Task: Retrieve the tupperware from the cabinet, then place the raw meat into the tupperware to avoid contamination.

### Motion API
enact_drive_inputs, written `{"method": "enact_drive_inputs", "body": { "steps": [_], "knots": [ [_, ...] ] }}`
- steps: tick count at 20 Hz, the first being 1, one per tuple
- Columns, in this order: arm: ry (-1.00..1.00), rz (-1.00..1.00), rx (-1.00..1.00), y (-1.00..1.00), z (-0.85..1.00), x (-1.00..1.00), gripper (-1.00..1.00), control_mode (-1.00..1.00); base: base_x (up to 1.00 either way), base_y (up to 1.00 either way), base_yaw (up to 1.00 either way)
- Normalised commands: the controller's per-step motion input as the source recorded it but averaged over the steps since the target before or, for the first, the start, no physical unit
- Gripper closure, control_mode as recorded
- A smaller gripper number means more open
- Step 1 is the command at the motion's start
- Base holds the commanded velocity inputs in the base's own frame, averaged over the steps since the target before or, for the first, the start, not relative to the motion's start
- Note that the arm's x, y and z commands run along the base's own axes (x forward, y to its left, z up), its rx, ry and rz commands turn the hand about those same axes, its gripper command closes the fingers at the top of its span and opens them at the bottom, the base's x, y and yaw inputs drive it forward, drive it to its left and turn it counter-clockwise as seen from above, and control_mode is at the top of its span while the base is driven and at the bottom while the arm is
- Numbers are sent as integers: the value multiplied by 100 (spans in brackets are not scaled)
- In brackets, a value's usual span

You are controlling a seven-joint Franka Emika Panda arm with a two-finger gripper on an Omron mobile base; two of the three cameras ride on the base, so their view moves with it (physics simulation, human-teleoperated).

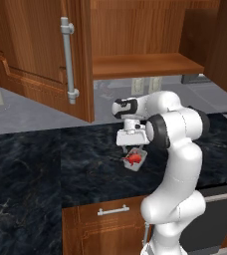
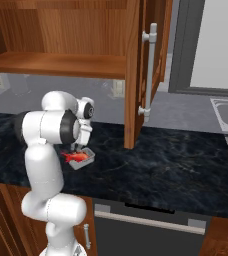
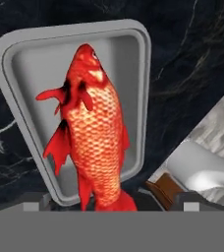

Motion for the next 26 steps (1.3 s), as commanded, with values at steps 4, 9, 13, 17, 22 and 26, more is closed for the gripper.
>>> {"method": "enact_drive_inputs", "body": {
  "steps": [4, 9, 13, 17, 22, 26],
  "knots": [
    [-26, -3, 0, 0, 14, -10, -100, -100, 0, 0, 0],
    [-24, -3, 0, 1, 16, -15, -100, -100, 0, 0, 0],
    [-28, -4, -3, 2, 2, -22, -100, -100, 0, 0, 0],
    [-19, -4, -14, 9, 22, -12, -100, -100, 0, 0, 0],
    [-24, -7, -10, 1, 26, -23, -100, -100, 0, 0, 0],
    [-7, -10, -4, 0, 52, -25, -100, -100, 0, 0, 0]
  ]
}}
